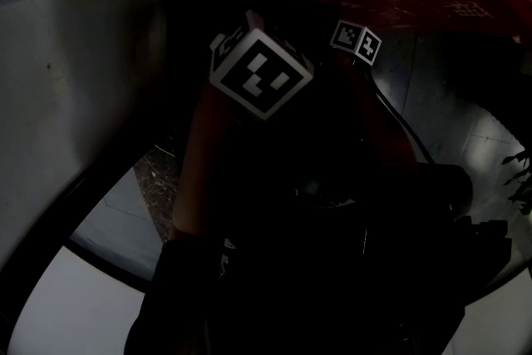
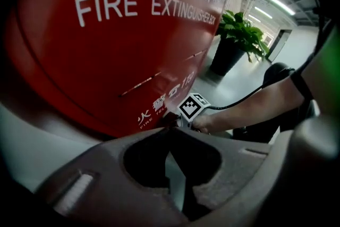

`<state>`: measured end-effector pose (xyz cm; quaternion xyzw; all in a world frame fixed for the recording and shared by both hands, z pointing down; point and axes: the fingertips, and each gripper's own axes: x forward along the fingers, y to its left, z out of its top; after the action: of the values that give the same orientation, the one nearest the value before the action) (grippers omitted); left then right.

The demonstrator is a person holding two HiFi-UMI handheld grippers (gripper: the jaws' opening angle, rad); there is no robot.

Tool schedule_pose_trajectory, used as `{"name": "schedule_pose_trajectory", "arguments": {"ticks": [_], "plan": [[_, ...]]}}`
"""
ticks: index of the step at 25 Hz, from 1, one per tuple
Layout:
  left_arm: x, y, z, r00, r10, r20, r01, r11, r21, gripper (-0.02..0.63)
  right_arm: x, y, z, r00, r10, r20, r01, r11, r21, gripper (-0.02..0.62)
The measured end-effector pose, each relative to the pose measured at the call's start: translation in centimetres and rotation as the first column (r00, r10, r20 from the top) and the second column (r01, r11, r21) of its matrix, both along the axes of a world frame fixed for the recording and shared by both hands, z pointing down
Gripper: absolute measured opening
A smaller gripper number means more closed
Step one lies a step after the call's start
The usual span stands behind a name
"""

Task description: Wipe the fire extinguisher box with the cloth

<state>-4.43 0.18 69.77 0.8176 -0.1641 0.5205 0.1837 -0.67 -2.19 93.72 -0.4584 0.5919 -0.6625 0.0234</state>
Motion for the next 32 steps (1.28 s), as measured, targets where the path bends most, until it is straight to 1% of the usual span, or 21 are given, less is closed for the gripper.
{"name": "schedule_pose_trajectory", "arguments": {"ticks": [2, 4, 6, 9, 12, 14, 16, 19, 22, 26, 32], "plan": [[0.0, 0.1, 0.9, 0.999, 0.021, 0.042, -0.022, 1.000, 0.008, 0.003, 0.5, -0.1, 0.8, 1.000, 0.026, -0.011, -0.026, 1.000, -0.008, 0.123], [-0.6, 0.1, 1.7, 0.995, 0.036, 0.090, -0.036, 0.999, -0.002, 0.003, 0.5, -0.6, 0.8, 0.999, 0.030, -0.014, -0.030, 1.000, -0.002, 0.123], [-1.1, 0.3, 1.9, 0.994, 0.034, 0.105, -0.033, 0.999, -0.015, 0.003, 0.2, -1.1, 0.6, 1.000, 0.013, -0.020, -0.013, 1.000, -0.002, 0.123], [-1.0, 0.4, 1.8, 0.995, 0.031, 0.090, -0.030, 0.999, -0.019, 0.003, -0.1, -1.6, -0.1, 1.000, 0.004, -0.007, -0.004, 1.000, 0.014, 0.123], [-1.0, 0.8, 1.7, 0.995, 0.044, 0.085, -0.042, 0.999, -0.028, 0.003, 0.1, -1.5, -0.3, 0.999, 0.047, 0.010, -0.047, 0.999, 0.000, 0.123], [-0.8, 0.8, 1.5, 0.996, 0.047, 0.074, -0.045, 0.999, -0.018, 0.003, 0.4, -1.6, -0.8, 0.998, 0.057, 0.008, -0.057, 0.998, 0.002, 0.123], [-0.8, 0.5, 1.4, 0.997, 0.044, 0.064, -0.044, 0.999, -0.008, 0.003, 0.5, -1.8, -2.1, 0.999, 0.049, 0.010, -0.049, 0.998, 0.026, 0.121], [-1.1, 0.5, 1.5, 0.997, 0.046, 0.066, -0.045, 0.999, -0.013, 0.003, 0.1, -2.1, -4.5, 0.999, 0.035, 0.032, -0.037, 0.998, 0.056, 0.121], [-1.1, 0.4, 1.2, 0.997, 0.045, 0.064, -0.045, 0.999, -0.008, 0.003, 0.2, -1.9, -6.1, 0.999, 0.032, 0.038, -0.034, 0.998, 0.061, 0.123], [-0.7, 0.3, 0.9, 0.995, 0.080, 0.063, -0.080, 0.997, 0.001, 0.003, 0.4, -2.1, -7.8, 0.999, 0.024, 0.035, -0.027, 0.997, 0.075, 0.121], [-1.1, -0.4, 0.9, 0.995, 0.078, 0.061, -0.077, 0.997, -0.012, 0.003, 0.3, -2.1, -11.1, 0.998, 0.017, 0.053, -0.022, 0.995, 0.095, 0.121]]}}
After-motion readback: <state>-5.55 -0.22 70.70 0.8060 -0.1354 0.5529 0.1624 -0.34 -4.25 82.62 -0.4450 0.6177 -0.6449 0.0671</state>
